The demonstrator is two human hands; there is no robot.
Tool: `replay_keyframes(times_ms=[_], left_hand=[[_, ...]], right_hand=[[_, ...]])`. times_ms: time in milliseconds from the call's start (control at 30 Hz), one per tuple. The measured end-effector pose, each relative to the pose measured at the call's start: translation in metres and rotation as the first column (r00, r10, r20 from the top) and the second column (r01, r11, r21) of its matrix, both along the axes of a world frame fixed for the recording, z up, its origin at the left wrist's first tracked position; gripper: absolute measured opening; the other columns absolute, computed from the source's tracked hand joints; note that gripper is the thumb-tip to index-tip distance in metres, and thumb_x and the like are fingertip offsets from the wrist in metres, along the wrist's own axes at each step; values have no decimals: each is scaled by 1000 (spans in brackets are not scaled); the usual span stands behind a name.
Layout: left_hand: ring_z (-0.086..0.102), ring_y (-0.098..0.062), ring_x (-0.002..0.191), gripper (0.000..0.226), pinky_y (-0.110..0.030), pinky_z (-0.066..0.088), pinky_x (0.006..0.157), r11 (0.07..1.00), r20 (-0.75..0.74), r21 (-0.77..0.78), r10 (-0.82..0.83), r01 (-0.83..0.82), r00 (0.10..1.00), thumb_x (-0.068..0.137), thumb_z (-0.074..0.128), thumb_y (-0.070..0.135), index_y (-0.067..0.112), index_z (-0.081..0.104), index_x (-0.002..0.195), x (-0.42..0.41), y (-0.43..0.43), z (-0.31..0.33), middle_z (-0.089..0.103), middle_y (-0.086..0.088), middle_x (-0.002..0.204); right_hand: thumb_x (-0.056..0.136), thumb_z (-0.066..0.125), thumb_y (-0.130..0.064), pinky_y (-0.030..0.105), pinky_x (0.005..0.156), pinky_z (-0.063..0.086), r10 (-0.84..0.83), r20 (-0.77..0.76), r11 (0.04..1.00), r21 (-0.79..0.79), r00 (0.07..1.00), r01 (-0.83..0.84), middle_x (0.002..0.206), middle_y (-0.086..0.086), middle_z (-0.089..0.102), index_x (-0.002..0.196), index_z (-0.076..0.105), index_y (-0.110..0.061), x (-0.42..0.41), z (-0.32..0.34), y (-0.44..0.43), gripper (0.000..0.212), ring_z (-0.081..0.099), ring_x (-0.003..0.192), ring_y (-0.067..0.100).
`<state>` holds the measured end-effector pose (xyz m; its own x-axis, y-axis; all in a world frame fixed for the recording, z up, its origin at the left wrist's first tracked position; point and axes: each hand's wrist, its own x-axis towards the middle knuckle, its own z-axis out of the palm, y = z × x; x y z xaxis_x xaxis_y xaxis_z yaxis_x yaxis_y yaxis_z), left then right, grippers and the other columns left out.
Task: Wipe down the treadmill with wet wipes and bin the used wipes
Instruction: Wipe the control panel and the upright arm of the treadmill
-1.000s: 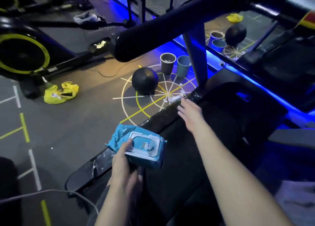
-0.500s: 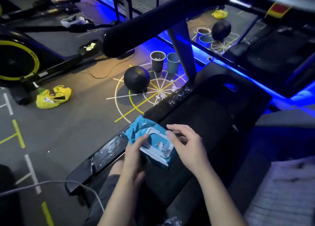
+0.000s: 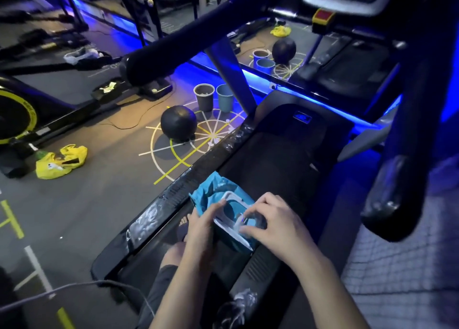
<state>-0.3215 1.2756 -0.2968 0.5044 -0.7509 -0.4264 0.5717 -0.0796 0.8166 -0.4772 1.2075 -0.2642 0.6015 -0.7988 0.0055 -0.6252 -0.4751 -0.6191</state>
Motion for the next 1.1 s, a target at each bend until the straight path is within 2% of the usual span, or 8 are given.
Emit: replay_keyframes(times_ms=[100,200,433,533,733,800,933,1100], left_hand=[[69,-43,98,52,-55,54,95,1000,-17,31,-2,3,1000,77,79,25,1,72,123,-12,20,-5,75,-18,106],[66,-49,122,54,-69,45,112,998,-44,58,33,-31,998,75,84,26,9,74,125,-16,41,-12,73,-22,126],[72,-36,103,44,-54,53,103,987,36,103,117,-120,992,81,79,17,5,71,123,-19,85,-23,75,-24,119],[74,-31,98,32,-44,57,93,976,65,121,173,-180,983,93,71,6,3,69,125,-23,91,-21,77,-21,116],[77,-22,85,35,-32,61,73,961,46,136,238,-242,970,95,72,6,7,66,129,-40,88,-17,78,-15,112],[77,-28,93,40,-42,63,84,958,7,138,252,-251,968,92,75,9,7,66,131,-46,88,-16,76,-20,117],[72,-44,112,52,-62,56,101,973,-76,110,213,-204,974,79,81,19,8,70,128,-58,80,-9,74,-24,122],[75,-35,102,43,-40,65,75,987,-161,66,155,-146,975,93,71,10,1,66,135,-77,58,-7,69,-25,133]], right_hand=[[82,77,-41,27,83,49,39,-45,999,-15,998,-40,100,-17,47,110,70,-40,-8,-2,21,29,45,98,-1],[87,72,-43,27,81,49,96,-69,995,-2,993,-96,100,-16,47,97,72,-35,-10,-6,39,13,45,99,0],[95,68,-15,19,72,48,-101,348,957,291,932,-5,86,-6,68,88,65,-14,-12,-10,71,7,62,76,5],[97,65,-15,20,70,51,-160,474,963,267,866,32,84,-7,70,92,62,-14,-21,-2,81,7,65,75,8],[103,53,-32,29,80,51,-352,786,933,251,508,257,93,-9,67,101,55,-21,-45,36,66,12,65,87,9],[106,47,-31,41,85,54,-429,778,902,340,459,267,99,5,71,103,51,-19,-51,42,57,13,68,93,20],[109,40,-23,40,67,59,-716,613,685,710,334,164,89,12,75,114,44,-10,-55,48,58,14,71,68,28],[100,51,-50,39,83,59,-941,266,235,958,208,-164,104,13,74,107,60,-6,-75,49,60,45,74,93,23]])
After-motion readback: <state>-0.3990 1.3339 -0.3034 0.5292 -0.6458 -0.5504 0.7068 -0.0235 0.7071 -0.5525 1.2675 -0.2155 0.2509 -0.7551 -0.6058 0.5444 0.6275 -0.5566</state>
